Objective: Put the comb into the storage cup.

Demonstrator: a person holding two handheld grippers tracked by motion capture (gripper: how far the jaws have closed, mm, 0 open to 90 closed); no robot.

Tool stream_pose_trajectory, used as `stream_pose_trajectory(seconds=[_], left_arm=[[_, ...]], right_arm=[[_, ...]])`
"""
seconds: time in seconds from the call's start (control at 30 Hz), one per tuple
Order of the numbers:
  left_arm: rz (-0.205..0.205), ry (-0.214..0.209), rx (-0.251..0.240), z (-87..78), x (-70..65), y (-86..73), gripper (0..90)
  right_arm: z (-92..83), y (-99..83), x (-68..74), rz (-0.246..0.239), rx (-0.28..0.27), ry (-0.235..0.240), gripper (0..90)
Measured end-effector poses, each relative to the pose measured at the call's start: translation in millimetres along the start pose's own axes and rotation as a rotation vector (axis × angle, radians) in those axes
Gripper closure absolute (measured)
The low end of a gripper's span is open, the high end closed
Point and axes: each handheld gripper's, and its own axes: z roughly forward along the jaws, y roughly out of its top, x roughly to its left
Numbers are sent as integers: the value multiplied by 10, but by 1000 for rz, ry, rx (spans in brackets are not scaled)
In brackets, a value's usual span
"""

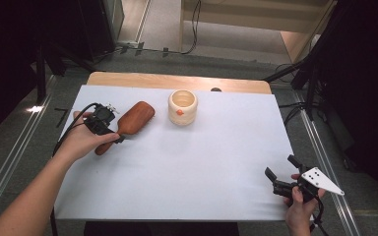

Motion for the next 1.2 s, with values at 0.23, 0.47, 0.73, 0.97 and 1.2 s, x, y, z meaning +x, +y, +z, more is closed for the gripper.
stream_pose_trajectory(seconds=[0.23,0.47,0.73,0.97,1.2], left_arm=[[-9,11,17,47,16,13,446],[-8,12,17,57,31,16,581],[4,1,29,106,26,24,628],[18,5,44,180,9,47,659],[28,5,53,235,-4,58,688]], right_arm=[[1,0,-3,-1,1,-1,0],[5,0,1,2,2,1,0],[7,1,1,1,3,0,0],[9,1,0,-1,5,0,0],[11,1,1,1,4,1,0]])
